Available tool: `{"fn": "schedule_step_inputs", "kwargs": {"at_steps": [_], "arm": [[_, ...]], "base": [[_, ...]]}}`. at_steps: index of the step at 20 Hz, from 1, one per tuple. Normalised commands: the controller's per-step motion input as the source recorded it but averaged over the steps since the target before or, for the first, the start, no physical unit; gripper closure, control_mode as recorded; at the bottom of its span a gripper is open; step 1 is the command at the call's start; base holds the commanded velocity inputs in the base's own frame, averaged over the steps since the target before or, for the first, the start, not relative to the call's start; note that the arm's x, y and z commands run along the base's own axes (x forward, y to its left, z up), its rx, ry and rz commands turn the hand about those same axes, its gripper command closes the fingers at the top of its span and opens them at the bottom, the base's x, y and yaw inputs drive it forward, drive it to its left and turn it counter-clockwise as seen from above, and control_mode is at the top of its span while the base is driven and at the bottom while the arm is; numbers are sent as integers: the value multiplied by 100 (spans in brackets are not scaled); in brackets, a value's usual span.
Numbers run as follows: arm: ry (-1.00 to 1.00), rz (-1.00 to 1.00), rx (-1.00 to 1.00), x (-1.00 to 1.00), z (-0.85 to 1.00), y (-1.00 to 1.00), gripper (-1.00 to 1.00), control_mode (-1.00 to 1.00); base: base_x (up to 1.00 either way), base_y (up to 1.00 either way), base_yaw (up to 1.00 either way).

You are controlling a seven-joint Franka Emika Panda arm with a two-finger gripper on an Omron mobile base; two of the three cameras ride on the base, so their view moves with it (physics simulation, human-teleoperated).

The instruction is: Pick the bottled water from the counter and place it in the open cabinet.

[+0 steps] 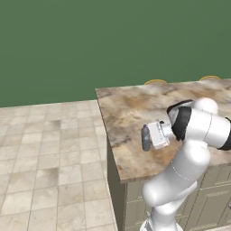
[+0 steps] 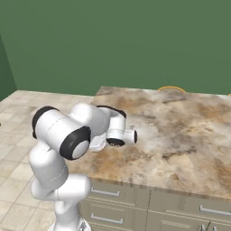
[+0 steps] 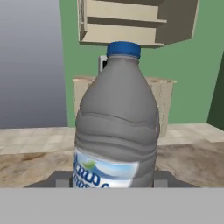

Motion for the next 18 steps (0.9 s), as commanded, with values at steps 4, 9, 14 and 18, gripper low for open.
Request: {"fn": "schedule_step_inputs", "kwargs": {"at_steps": [4, 9, 14, 18], "arm": [[0, 0, 0, 0, 0, 0, 100, -100], [-1, 0, 1, 0, 37, 2, 100, -100], [-2, 0, -3, 0, 100, 35, 100, -100], [0, 0, -4, 0, 100, 48, 100, -100]], "base": [[0, 0, 0], [0, 0, 0], [0, 0, 0], [0, 0, 0]]}}
